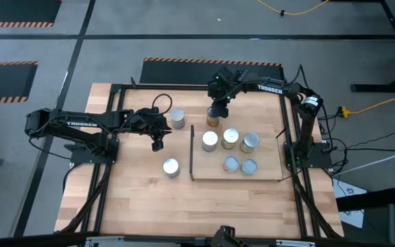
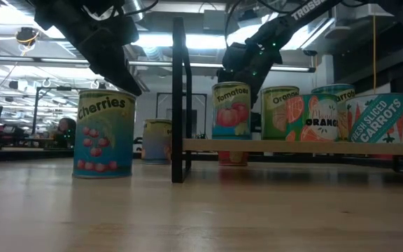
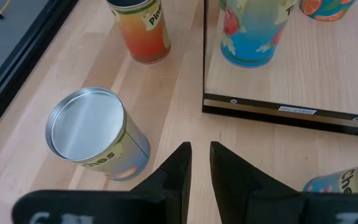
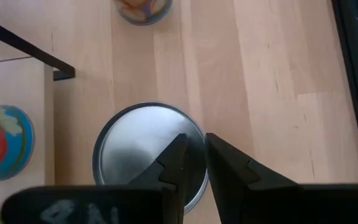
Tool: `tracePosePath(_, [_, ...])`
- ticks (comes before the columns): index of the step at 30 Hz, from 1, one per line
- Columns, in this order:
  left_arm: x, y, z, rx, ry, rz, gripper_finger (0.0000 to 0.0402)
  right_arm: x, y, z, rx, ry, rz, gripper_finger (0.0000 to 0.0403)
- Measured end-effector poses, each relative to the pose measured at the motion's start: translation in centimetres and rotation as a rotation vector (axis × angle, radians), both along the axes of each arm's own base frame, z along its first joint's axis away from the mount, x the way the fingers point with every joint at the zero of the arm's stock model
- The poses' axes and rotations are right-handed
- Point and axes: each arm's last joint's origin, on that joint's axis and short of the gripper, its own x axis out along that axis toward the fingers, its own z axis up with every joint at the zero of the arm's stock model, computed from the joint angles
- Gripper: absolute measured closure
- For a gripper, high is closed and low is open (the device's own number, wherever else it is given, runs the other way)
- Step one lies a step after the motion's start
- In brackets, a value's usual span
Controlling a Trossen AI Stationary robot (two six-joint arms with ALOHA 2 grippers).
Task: Pick and place cans onto a shelf
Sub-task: Put the canned pineapple on the shelf
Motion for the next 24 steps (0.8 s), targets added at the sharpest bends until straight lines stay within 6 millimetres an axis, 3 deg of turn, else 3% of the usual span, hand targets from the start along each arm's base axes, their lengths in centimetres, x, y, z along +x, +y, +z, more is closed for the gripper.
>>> tracePosePath(24, [0.00,0.00,-0.01,0.000,0.001,-0.001,0.0349,0.23,-0.18,0.66,-0.015,-0.008,-0.004,0.0340])
